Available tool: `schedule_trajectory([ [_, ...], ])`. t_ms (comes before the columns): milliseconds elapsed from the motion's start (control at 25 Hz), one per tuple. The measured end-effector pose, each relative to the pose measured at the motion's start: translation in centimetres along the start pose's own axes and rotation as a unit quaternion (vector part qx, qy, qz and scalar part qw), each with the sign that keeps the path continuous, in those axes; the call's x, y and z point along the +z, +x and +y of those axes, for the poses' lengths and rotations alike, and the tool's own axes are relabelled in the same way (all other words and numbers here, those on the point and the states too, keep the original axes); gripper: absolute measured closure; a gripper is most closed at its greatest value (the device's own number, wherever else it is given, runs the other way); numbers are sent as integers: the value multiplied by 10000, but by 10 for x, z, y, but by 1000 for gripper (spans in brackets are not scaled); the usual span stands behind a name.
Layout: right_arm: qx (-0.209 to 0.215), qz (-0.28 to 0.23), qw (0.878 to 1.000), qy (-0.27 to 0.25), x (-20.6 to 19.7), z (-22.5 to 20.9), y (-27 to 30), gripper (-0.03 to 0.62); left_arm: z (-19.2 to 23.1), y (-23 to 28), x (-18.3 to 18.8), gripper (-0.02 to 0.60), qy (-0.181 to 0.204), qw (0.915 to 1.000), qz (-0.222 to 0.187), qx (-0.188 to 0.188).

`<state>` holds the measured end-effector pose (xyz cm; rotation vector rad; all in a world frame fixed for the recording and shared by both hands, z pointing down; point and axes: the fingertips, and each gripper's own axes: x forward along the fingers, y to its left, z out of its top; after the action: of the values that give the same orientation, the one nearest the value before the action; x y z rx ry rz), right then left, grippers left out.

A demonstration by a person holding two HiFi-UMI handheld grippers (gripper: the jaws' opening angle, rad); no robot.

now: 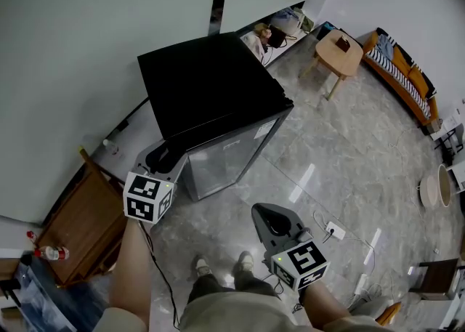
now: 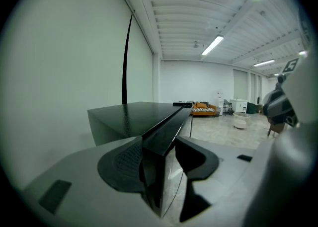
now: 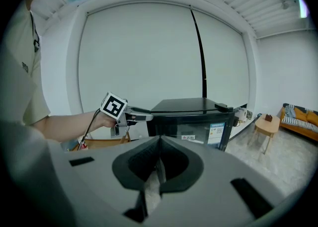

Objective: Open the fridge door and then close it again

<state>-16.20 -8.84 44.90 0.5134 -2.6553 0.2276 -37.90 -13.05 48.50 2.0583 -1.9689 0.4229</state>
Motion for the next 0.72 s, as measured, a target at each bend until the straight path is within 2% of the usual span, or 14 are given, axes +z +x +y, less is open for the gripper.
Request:
schedule_trajectory([
  [440,64,6,10000,-13,-6,0,-4,597,-3,-2,-1,374,-95,9998,79,140],
  [720,-74,52,9999,57,-18,-10,-11,597,-41,-23,-10,383,-118,9999,3,126],
])
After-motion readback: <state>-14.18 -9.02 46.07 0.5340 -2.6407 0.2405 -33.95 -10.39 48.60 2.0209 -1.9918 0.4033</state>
